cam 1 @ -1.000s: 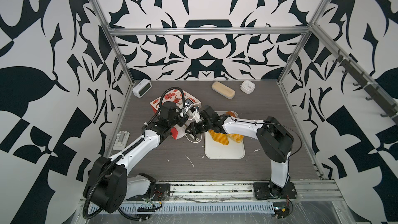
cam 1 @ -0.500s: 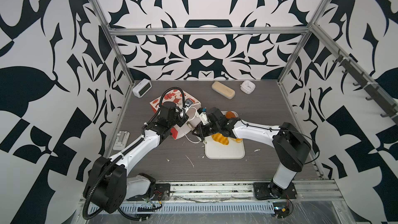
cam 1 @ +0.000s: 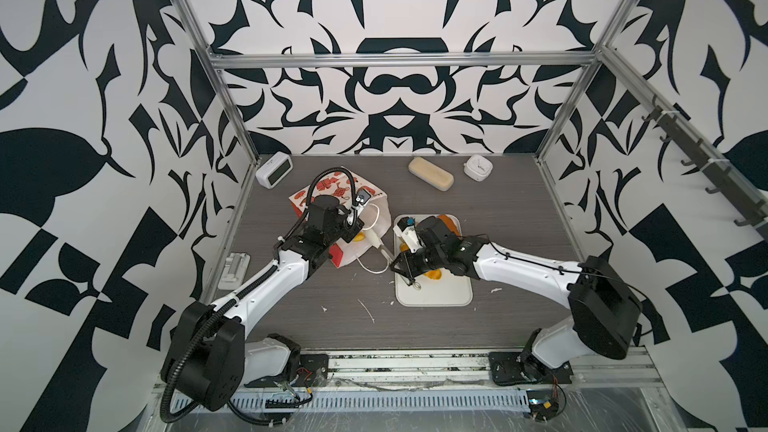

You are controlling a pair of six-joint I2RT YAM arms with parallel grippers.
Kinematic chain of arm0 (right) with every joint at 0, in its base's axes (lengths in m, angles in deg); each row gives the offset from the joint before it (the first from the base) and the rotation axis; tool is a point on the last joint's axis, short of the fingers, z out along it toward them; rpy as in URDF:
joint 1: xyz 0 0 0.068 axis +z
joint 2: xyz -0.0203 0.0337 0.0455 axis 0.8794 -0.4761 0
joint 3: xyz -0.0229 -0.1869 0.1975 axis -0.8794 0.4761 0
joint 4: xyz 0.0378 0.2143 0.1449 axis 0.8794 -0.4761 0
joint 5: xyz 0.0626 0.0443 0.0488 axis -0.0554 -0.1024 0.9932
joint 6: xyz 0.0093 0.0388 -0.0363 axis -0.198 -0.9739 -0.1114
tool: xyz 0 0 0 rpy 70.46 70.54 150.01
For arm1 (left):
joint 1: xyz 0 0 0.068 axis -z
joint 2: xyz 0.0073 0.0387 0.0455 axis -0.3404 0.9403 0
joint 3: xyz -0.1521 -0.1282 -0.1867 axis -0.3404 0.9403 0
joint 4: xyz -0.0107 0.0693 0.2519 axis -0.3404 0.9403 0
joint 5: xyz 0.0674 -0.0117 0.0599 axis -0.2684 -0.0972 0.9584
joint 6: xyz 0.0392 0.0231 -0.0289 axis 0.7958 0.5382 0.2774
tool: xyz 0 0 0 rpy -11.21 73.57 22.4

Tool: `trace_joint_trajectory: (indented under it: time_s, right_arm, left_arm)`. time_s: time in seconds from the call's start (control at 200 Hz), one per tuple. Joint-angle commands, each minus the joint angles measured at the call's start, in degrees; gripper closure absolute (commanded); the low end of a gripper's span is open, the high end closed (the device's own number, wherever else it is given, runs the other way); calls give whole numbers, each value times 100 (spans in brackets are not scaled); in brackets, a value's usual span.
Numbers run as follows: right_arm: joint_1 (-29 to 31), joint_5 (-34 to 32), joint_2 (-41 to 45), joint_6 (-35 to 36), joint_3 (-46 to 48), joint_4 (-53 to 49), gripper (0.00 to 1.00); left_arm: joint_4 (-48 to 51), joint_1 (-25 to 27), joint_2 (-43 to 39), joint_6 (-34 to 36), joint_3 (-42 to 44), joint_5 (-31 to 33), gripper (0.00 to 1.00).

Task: Take the fake bread out of the paper bag
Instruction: 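Pull the yellow roll out of the bag toward the white tray, then lower the yellow roll onto the tray's near end and release it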

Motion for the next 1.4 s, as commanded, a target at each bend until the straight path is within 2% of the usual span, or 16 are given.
trace_joint_trajectory:
  time_s: [0.0,0.55,0.98,1.395]
  right_arm:
    - [-11,-23,424,190,111,99,93]
    - [-7,-83,1791,218,762,99,93]
    - [-7,-224,3398,309,1410,-1333,93]
    - [-10,5,4332,345,1576,-2719,93]
  left_arm:
    - [-306,-29,33,-39,17,29,100]
    - [-438,-32,-24,-149,171,81,100]
    - [-579,-38,-77,-163,219,199,100]
    - [-702,-58,18,-175,246,248,100]
